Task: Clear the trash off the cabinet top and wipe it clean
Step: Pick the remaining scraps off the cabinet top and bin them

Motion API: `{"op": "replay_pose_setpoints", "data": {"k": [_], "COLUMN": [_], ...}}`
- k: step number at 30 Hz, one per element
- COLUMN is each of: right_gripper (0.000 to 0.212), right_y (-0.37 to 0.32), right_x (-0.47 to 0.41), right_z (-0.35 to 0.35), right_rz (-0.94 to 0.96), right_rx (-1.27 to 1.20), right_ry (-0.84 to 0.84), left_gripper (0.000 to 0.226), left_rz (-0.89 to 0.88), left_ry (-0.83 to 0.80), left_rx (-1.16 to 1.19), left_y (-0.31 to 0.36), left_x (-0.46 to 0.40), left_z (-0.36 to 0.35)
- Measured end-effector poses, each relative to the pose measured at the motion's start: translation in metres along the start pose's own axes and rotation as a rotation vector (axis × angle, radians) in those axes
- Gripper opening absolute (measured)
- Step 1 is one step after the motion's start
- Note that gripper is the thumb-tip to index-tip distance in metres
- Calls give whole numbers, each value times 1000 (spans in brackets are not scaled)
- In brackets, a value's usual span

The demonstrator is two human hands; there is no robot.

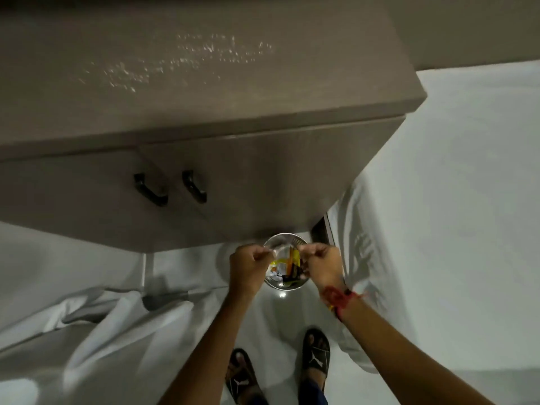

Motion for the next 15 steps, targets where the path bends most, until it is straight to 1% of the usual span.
{"op": "replay_pose_setpoints", "data": {"k": [1,3,4,6,9,12,15], "right_gripper": [10,14,16,14,10,14,14], "right_y": [20,48,59,74,82,84,82], "right_x": [-9,-28,-38,-54,-71,-73,-56], "right_z": [3,-4,-8,-18,-33,-30,-23], "right_rz": [11,40,42,42,137,191,162], "right_rx": [159,429,517,593,697,790,803], "right_ry": [19,-64,-110,-182,-260,-281,-294], "left_gripper": [11,11,13,17,21,20,20], "left_rz": [-2,17,32,16,-61,-112,-104], "left_ry": [9,6,17,36,61,91,110], "left_rx": [-87,-189,-218,-264,-337,-426,-421], "left_y": [-14,-35,-44,-50,-54,-61,-74], "left_x": [-10,-31,-42,-61,-77,-78,-65], "left_z": [-14,-39,-50,-70,-89,-84,-59]}}
Point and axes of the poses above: each hand's wrist, its own x-axis away from the middle knuckle, its own z-axis out of the back of the hand, y = z × x, the point moved 10 cm from there along -x, towards the middle knuckle, and after that the axes turned 13 degrees about z, right-handed, at the moved point
